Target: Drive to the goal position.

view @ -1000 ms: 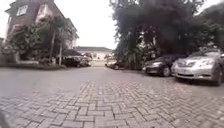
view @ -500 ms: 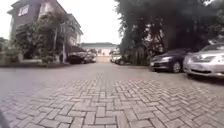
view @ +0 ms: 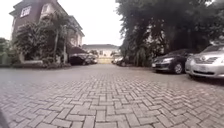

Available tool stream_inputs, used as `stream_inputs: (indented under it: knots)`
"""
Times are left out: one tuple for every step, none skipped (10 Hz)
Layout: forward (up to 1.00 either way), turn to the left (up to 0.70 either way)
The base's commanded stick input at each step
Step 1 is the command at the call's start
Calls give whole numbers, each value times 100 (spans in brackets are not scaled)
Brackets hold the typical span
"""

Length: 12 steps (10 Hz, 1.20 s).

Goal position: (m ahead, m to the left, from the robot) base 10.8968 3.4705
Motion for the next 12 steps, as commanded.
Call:
stream_inputs:
  knots:
    - [70,0]
    - [70,0]
    - [70,0]
    - [70,0]
    - [70,0]
    - [70,0]
    - [70,0]
    - [70,0]
    - [70,0]
    - [70,0]
    - [70,0]
    - [70,0]
